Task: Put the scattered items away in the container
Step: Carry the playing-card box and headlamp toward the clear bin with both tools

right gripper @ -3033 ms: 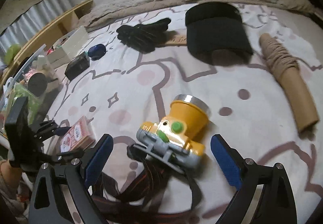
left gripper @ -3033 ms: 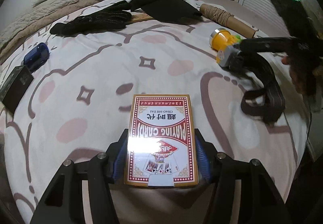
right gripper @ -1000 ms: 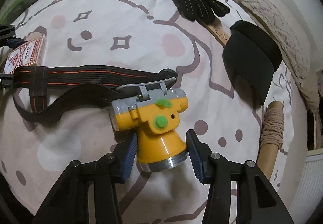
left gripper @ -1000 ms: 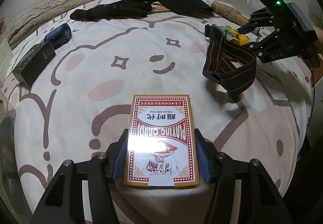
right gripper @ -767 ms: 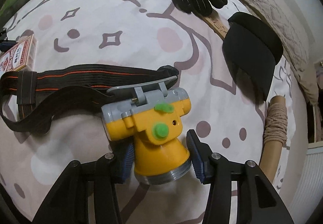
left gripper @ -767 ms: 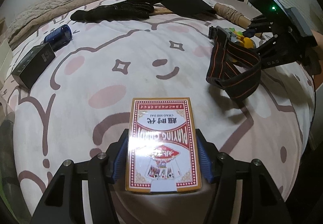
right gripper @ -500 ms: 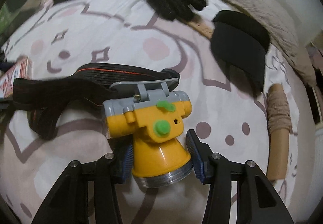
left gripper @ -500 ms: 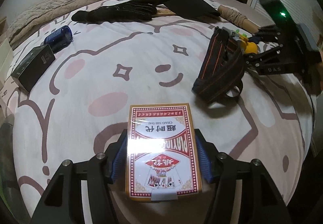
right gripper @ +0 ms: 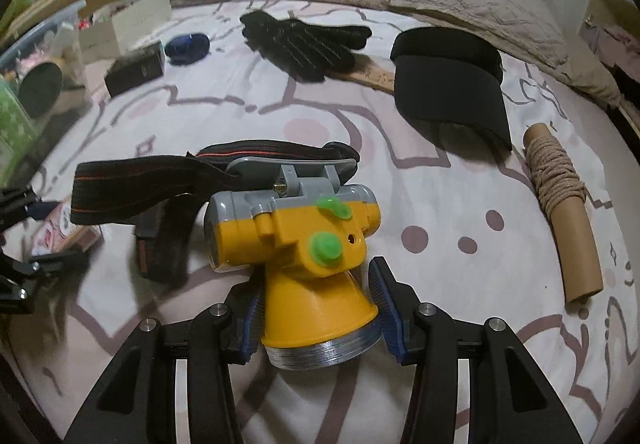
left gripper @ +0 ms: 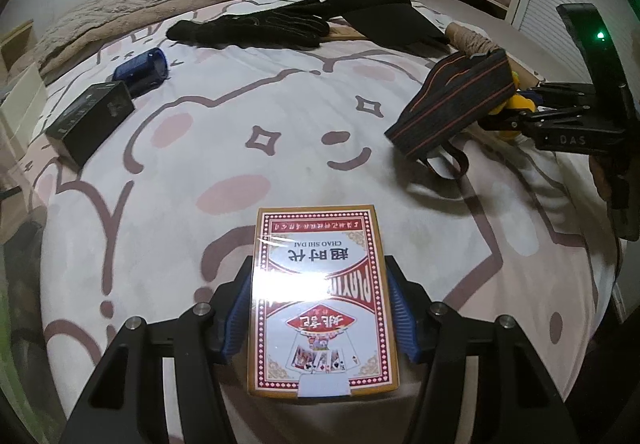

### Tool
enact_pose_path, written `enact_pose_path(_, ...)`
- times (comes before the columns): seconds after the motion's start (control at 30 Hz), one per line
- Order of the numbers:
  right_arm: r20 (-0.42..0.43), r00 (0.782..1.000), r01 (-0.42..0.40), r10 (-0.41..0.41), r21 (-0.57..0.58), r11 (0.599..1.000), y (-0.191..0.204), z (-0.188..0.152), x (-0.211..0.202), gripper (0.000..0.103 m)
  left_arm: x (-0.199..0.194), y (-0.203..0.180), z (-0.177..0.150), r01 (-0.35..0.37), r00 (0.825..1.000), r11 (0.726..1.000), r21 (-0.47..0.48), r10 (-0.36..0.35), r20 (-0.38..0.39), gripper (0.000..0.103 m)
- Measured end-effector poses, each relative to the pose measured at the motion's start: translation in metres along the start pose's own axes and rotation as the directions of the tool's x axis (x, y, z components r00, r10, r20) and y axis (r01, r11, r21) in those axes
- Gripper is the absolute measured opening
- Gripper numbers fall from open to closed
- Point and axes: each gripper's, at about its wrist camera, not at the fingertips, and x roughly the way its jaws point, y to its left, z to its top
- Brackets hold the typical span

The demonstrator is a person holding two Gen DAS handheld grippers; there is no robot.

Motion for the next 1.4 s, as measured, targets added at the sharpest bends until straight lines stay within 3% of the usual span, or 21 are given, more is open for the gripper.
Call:
enact_pose_path(0.47,0.082,0.990,-0.117,0.113,0.045,0.992,0.019,0.015,-0.032,0.050,-0.052,0.011,-0.002,-0.032,0.995,0.997,-0.066,0.039,0.095,0.060)
enact_pose_path(0.8,0.176,0.972,-0.163,0.154,0.040,0.986,0.028,0.039,-0.072,0.050,-0.106,0.030,0.013,-0.057,0.979,0.990,-0.127,0.080,0.188,0.060)
enact_pose_path(1.13,0.268,0.949,-0.164,0.167,-0.036,0.986,0.059,0.077,-0.129,0.050,-0.176,0.056,0.036,-0.069,0.941,0.981,-0.183,0.125,0.313,0.060)
enact_pose_path(1.4,0.345,0.910,-0.201,0.229,-0.114,0.973,0.095,0.120,-0.184,0.050,-0.232,0.077,0.040,-0.114,0.904,0.972,-0.207,0.188,0.384,0.060)
